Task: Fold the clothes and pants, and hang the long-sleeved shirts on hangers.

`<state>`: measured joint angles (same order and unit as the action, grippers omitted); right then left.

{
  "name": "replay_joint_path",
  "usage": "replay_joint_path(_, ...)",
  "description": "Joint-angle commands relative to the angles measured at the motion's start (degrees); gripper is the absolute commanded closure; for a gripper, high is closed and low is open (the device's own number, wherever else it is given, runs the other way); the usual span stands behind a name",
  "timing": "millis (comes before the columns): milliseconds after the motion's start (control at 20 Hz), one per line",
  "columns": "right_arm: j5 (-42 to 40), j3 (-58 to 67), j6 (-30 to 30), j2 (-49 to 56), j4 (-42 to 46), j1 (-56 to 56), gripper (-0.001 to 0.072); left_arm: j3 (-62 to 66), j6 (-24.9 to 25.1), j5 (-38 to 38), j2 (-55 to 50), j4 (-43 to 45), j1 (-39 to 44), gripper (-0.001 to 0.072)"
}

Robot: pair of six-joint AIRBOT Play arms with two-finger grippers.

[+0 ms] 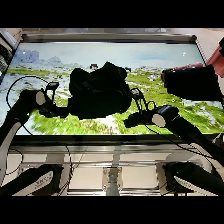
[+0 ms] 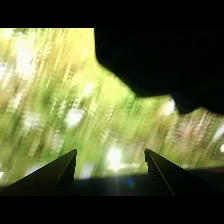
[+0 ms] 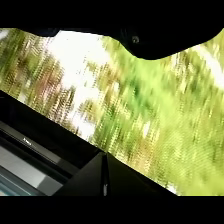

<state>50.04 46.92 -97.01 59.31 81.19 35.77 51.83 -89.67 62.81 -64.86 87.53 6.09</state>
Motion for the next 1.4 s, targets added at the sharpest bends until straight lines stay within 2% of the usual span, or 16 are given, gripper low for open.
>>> replay_joint_path(0,-2.5,0.0,0.0,0.0,0.7,0.0,0.0687,0.1,6.1,-14.1,0.0,-13.2,0.0,0.0215)
replay_joint_path(100,-4.6,0.0,0.0,0.0,1.9,-0.2,0.0688,1.0,16.8,-18.5,-1.2,-29.2,0.0,0.0217)
replay_joint_path(150,-5.4,0.0,0.0,0.0,2.0,-0.7,0.0687,2.3,22.3,-18.5,-2.9,-37.5,0.0,0.0243)
replay_joint_path(200,-5.8,0.0,0.0,0.0,2.0,-1.5,0.0688,3.6,26.5,-18.2,-5.1,-43.8,0.2,0.0302)
replay_joint_path(250,-5.7,0.0,0.0,0.0,2.0,-2.4,0.0687,5.4,30.0,-18.1,-8.0,-48.5,0.8,0.0363)
replay_joint_path(300,-5.5,0.0,0.0,0.0,1.9,-3.2,0.0687,7.3,31.3,-18.1,-10.9,-50.4,1.7,0.0363)
replay_joint_path(400,-4.7,0.0,0.0,0.0,1.7,-4.4,0.0687,11.5,31.3,-18.0,-17.3,-50.7,3.6,0.0326)
replay_joint_path(500,-3.7,0.0,0.0,0.0,1.8,-4.7,0.0687,14.3,29.9,-18.1,-22.4,-50.7,4.5,0.0239)
replay_joint_path(850,-3.1,0.0,0.0,0.0,1.7,-4.7,0.0687,15.6,29.1,-19.7,-27.8,-50.8,6.1,0.0240)
replay_joint_path(900,-3.1,0.0,0.0,0.0,1.7,-4.7,0.0687,15.6,29.1,-20.2,-28.2,-50.8,6.7,0.0268)
replay_joint_path(950,-3.1,0.0,0.0,0.0,1.7,-4.7,0.0687,15.6,29.1,-20.2,-28.6,-50.8,7.2,0.0395)
replay_joint_path(1000,-3.2,0.0,0.0,0.0,1.7,-4.7,0.0687,15.6,29.5,-20.2,-29.0,-50.8,7.8,0.0592)
replay_joint_path(1050,-3.3,0.0,0.0,0.0,1.8,-4.7,0.0687,15.6,30.1,-20.2,-29.0,-50.8,8.1,0.0669)
replay_joint_path(1150,-4.0,0.1,0.0,0.0,1.9,-4.7,0.0687,16.0,29.9,-19.7,-28.0,-50.8,7.6,0.0670)
replay_joint_path(1250,-3.3,0.2,-0.1,0.0,2.0,-4.7,0.0687,16.5,29.5,-16.2,-23.5,-49.3,4.6,0.0671)
replay_joint_path(1350,-0.3,1.6,-1.5,0.0,1.9,-4.7,0.0687,17.0,26.5,-8.6,-15.6,-40.9,-1.2,0.0671)
